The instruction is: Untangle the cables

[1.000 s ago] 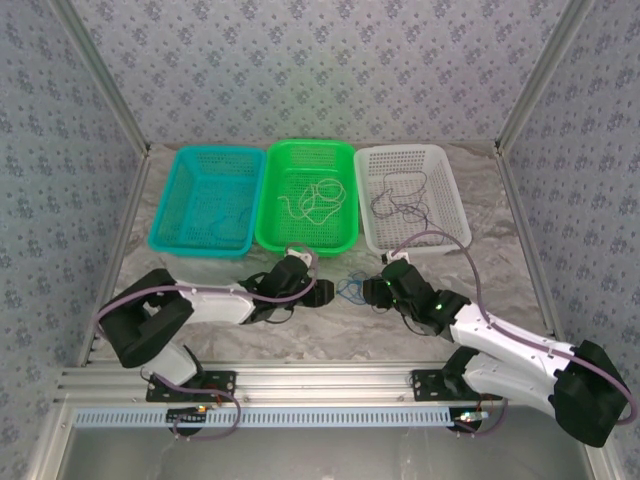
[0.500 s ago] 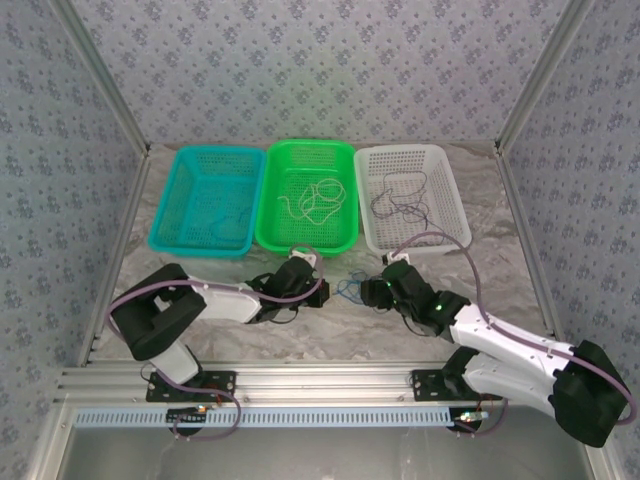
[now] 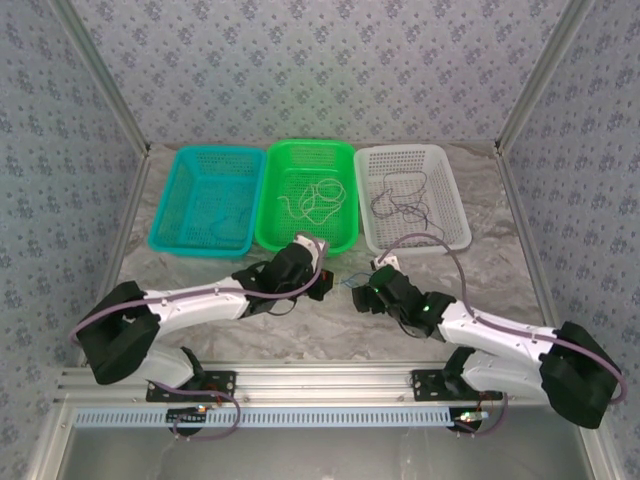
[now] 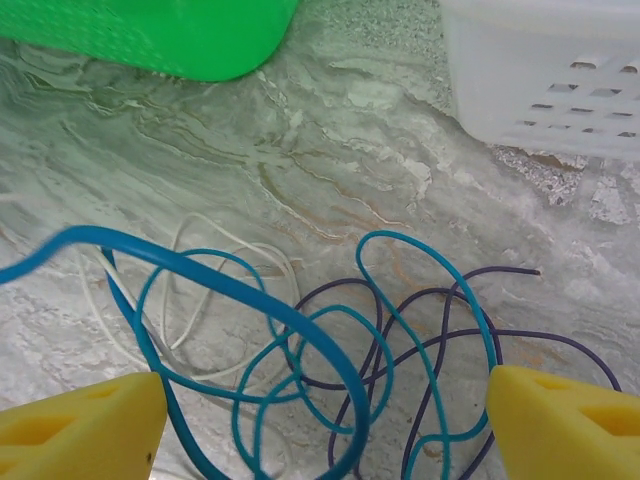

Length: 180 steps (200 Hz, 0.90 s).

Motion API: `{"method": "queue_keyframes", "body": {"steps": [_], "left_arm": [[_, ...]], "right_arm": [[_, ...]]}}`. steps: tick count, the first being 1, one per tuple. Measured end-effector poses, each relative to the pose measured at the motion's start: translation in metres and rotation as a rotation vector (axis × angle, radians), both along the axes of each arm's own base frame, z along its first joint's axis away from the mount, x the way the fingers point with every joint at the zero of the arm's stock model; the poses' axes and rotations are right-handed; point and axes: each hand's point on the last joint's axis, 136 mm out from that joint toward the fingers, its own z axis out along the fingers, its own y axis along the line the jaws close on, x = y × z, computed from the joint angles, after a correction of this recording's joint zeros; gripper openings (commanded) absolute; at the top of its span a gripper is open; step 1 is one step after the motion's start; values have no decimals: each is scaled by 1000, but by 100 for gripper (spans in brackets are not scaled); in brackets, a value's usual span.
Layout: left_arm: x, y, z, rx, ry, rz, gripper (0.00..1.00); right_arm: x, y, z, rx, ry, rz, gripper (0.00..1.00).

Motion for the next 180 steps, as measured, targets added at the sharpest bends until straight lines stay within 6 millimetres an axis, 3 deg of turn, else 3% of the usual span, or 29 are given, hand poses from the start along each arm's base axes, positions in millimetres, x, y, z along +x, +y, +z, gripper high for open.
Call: {"method": "queue_keyframes", "body": {"steps": [60, 101, 142, 180], "left_arm": [[-9, 23, -3, 213, 6, -62, 0], [-12, 41, -2, 323, -20, -94, 0], [-8, 52, 13, 375, -85, -96, 0], [-5, 56, 32, 359, -142, -84, 0]], "right_arm": [[4, 10, 11, 7, -36, 40, 88], [4, 12, 28, 38, -84, 77, 88], [7, 10, 31, 52, -78, 91, 87], [4, 25, 23, 75, -44, 148, 88]]}}
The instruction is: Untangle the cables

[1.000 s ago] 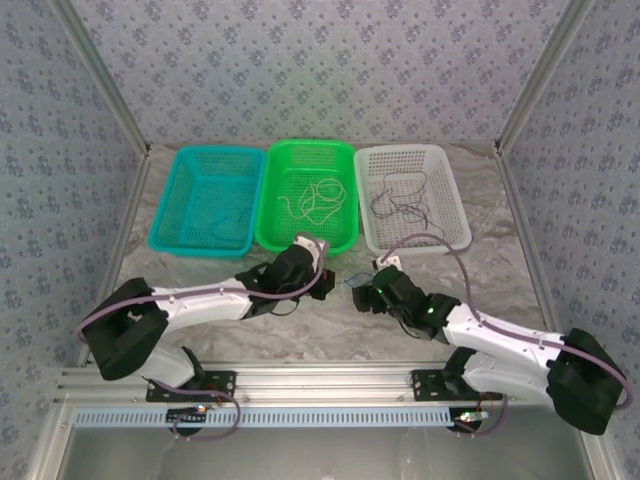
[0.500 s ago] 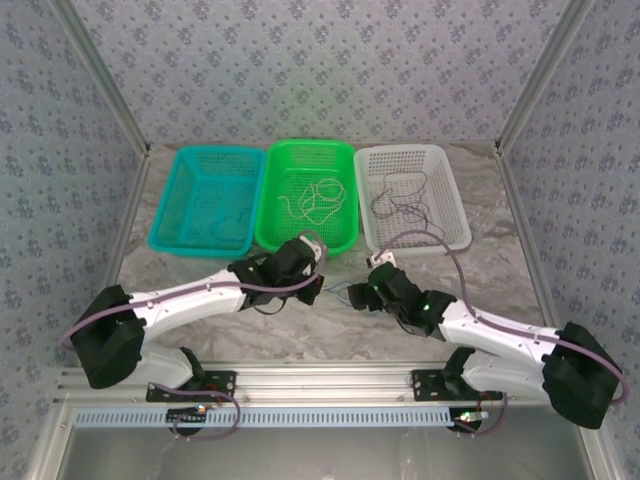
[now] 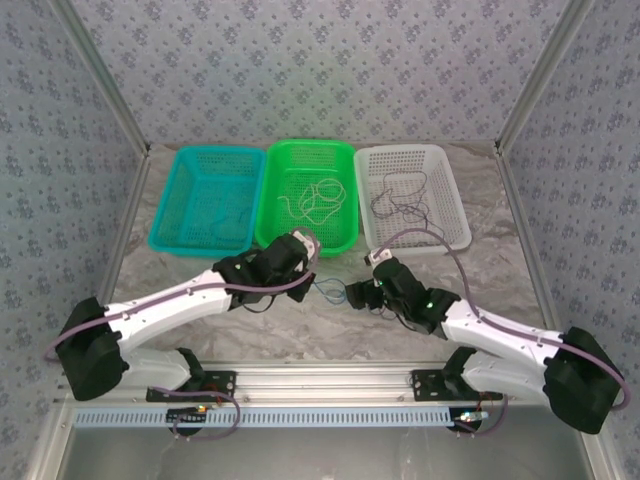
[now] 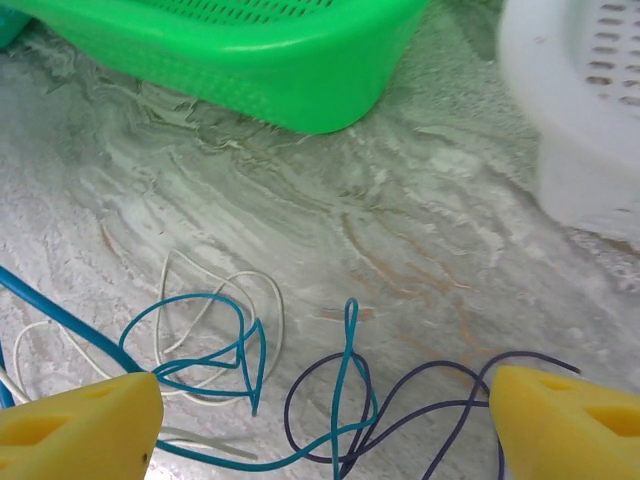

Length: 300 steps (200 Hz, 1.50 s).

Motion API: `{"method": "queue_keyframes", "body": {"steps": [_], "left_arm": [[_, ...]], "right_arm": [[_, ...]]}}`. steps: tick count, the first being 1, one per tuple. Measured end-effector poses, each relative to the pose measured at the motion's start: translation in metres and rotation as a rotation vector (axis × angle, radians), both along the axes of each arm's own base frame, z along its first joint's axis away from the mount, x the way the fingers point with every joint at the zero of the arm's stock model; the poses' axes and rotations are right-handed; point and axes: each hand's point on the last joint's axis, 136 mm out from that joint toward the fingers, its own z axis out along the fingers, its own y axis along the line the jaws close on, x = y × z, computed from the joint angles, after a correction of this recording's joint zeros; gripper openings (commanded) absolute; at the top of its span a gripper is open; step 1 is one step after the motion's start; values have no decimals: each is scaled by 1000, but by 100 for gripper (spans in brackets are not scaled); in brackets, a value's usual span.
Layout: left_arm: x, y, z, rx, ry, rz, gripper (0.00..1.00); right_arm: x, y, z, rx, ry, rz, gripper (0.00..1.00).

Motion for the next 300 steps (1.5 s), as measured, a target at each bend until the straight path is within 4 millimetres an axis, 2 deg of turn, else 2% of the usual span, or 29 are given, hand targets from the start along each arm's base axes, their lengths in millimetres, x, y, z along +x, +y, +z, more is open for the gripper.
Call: {"method": "queue_keyframes", "body": {"steps": [51, 88, 124, 166, 189, 220, 239, 263, 300], "left_arm": [[3, -7, 20, -82, -37, 7, 0], [4, -16, 24, -152, -22, 18, 0], [-1, -15, 30, -205, -10, 25, 0], [-8, -3, 73, -300, -82, 26, 0], [-5, 15, 99, -327, -133, 51, 0], [12, 48, 148, -368, -251, 128, 0], [23, 66, 167, -357, -308, 172, 0], [45, 94, 172, -313, -344, 262, 0], [92, 169, 156, -224, -356, 514, 0]], "right_arm": [[3, 22, 12, 100, -36, 24, 89], [7, 26, 9, 109, -49, -16, 87], [14, 14, -8, 62, -20, -113, 78], [12, 11, -31, 26, 57, -162, 68], [5, 8, -44, 10, 97, -180, 67], [-8, -7, -65, -34, 147, -199, 66], [-11, -11, -70, -47, 157, -206, 66], [-11, -10, -70, -43, 159, -211, 68], [-13, -8, -70, -43, 158, -201, 70]]}}
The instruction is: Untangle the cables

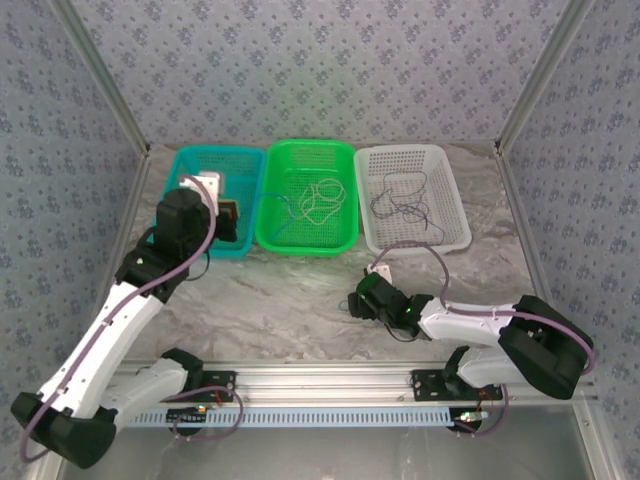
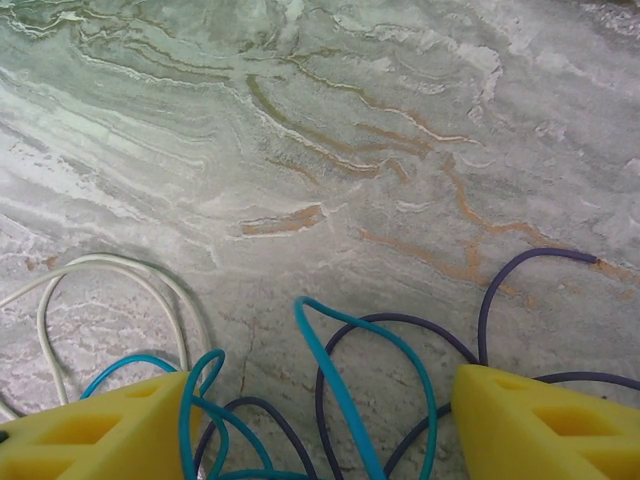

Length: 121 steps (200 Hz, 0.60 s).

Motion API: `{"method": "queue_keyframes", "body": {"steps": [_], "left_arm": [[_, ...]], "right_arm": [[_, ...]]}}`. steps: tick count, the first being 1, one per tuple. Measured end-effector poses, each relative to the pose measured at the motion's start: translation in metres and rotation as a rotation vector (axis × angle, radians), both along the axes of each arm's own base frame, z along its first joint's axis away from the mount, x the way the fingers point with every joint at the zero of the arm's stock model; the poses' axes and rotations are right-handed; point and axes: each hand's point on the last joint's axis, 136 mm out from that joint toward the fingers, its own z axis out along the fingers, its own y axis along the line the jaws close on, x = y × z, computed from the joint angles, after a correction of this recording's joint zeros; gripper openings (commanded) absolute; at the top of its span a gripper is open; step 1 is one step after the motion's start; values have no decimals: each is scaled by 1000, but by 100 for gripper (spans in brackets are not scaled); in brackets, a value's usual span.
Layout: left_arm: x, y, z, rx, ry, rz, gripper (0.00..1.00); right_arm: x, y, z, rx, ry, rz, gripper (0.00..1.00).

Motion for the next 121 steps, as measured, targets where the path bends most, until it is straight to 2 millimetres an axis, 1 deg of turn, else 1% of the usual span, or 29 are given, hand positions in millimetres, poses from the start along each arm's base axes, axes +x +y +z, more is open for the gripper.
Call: {"method": "queue_keyframes", "body": {"steps": [5, 17, 33, 48, 56, 71, 85, 104, 115, 121], "left_arm": [[4, 8, -3, 0, 5, 26, 0], [14, 35, -13, -4, 23, 112, 0], [25, 66, -33, -29, 66, 209, 0], [32, 91, -52, -56, 107, 283, 0], [35, 100, -62, -70, 128, 312, 0], [41, 109, -77, -93, 169, 339, 0], [48, 110, -92, -111, 209, 348, 10], [56, 110, -112, -134, 267, 356, 12], [58, 109, -122, -142, 296, 356, 13], [59, 108, -126, -145, 306, 357, 18]], "right_arm": [[0, 0, 0, 0, 0, 1, 70], [-1, 1, 0, 0, 1, 5, 70], [-3, 2, 1, -1, 2, 12, 70], [-5, 2, 1, -4, 5, 18, 70], [-6, 1, 1, -7, 7, 19, 70], [-7, 0, 0, -12, 11, 19, 71], [-7, -1, 0, -16, 13, 19, 71], [-8, -2, 1, -23, 16, 22, 72], [-9, -2, 1, -27, 17, 23, 70], [-9, -3, 2, -29, 17, 26, 67]]}}
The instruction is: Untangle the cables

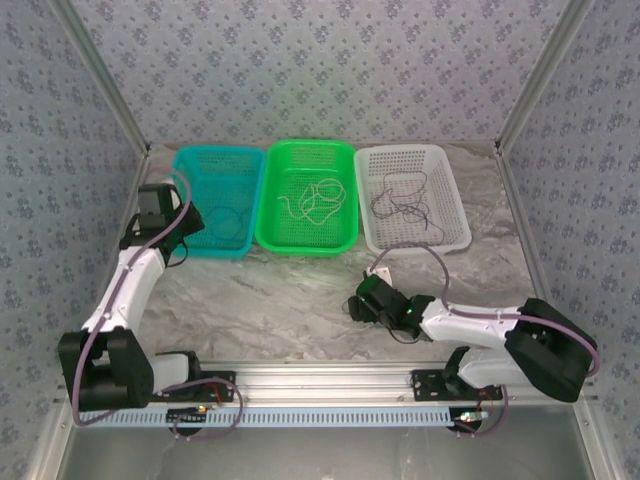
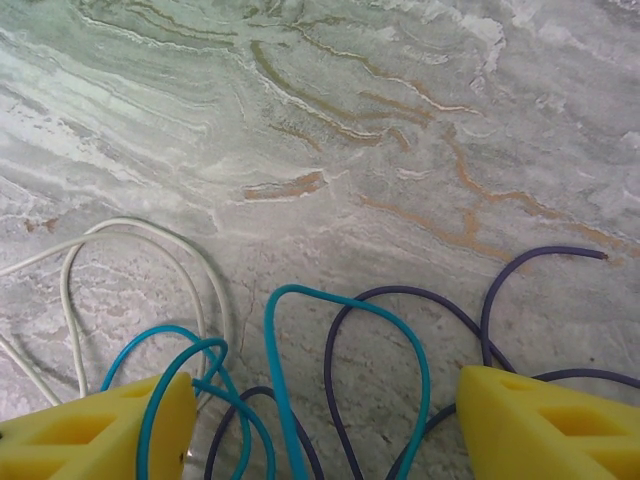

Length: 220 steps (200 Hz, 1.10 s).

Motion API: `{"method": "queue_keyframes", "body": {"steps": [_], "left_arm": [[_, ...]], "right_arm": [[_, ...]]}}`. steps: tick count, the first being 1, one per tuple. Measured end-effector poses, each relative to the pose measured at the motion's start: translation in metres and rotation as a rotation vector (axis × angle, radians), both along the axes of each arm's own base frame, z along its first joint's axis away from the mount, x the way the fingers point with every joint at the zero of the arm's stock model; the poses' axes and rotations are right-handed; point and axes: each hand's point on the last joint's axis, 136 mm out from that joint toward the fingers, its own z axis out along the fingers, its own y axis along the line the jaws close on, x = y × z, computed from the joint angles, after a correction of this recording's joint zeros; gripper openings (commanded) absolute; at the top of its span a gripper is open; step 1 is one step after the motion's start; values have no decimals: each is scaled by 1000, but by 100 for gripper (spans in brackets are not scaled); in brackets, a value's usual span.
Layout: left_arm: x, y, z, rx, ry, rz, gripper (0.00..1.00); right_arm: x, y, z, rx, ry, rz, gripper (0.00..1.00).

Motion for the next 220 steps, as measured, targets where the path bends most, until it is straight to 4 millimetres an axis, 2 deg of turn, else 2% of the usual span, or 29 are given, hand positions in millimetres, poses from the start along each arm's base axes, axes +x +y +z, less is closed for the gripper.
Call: {"method": "queue_keyframes", "body": {"steps": [16, 29, 64, 81, 99, 119, 129, 139, 154, 180, 209, 220], "left_arm": [[-1, 0, -3, -12, 5, 12, 46], [1, 1, -2, -16, -3, 19, 63], [-1, -1, 7, -12, -29, 22, 79], [-4, -14, 20, 17, -67, -22, 89], [-9, -42, 35, 44, -113, -98, 91], [-21, -82, 49, 53, -173, -221, 92], [-29, -102, 52, 49, -197, -284, 92], [-38, -119, 50, 48, -205, -341, 92], [-52, -144, 40, 41, -194, -424, 91], [-78, -185, 10, 36, -127, -571, 88], [-114, -250, -25, 73, -58, -831, 83], [-126, -269, -41, 98, -22, -921, 80]], "right_arm": [[-1, -1, 3, 0, -4, 4, 57], [-1, -2, 6, 2, -9, 7, 50], [-3, -4, 21, 23, -33, 19, 34], [-2, -4, 35, 53, -63, 31, 30], [0, -4, 53, 109, -97, 39, 30], [3, -7, 70, 161, -128, 43, 29], [4, -10, 76, 175, -137, 40, 29], [4, -14, 79, 180, -141, 35, 34], [5, -21, 78, 173, -135, 21, 38], [4, -29, 67, 150, -81, 13, 45], [1, -28, 54, 131, -27, 23, 51], [1, -28, 54, 137, -21, 22, 52]]}}
